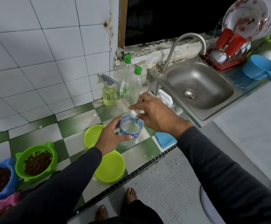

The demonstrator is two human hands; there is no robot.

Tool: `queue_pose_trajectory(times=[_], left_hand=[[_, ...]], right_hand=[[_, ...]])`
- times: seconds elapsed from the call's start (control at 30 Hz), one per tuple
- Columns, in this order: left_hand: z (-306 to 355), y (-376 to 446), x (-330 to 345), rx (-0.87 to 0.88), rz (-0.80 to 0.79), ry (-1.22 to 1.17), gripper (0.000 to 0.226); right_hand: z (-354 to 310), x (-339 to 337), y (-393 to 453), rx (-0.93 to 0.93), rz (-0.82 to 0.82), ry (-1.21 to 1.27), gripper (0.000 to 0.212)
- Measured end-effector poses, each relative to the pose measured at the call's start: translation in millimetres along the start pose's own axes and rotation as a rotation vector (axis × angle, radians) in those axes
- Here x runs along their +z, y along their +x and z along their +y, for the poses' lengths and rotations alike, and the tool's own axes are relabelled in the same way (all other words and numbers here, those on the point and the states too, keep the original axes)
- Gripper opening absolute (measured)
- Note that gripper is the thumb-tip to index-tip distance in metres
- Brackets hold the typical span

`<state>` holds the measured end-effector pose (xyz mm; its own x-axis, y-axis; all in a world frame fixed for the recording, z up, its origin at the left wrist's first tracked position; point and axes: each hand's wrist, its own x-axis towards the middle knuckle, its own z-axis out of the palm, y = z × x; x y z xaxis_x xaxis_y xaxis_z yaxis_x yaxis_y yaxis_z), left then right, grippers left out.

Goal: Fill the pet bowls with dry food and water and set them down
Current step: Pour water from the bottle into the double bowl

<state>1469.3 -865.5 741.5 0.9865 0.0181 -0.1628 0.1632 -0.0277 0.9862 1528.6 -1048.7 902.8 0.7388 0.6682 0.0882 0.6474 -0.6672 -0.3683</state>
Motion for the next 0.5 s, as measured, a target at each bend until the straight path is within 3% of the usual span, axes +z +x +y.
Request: queue_pose_trajectory(times=[0.17, 0.33, 0.43, 0.5], left_hand=[[1.3, 2.8, -2.0, -0.004, -0.001, -0.02, 0.08], [0.8, 2.6, -2.1, -0.009, -0.008, -0.037, 0.078], [-0.3, 3.0, -1.2, 0.0, -0.001, -0.034, 0.077], [-0.8, 3.2, -2.1, -0.003, -0.006, -0.029, 0.076]], right_hand=[[-3.1, 4.8, 3.6, 0.047, 0.034, -0.08, 0.031], [-3.5, 0.3, 4.6, 0.015, -0.057, -0.027, 0.041], [-5.8, 2.6, 5.9, 0.059, -0.043, -0.05, 0.032], [-7.5, 6.6, 6.3, 0.111, -0.019, -0.097, 0.04]])
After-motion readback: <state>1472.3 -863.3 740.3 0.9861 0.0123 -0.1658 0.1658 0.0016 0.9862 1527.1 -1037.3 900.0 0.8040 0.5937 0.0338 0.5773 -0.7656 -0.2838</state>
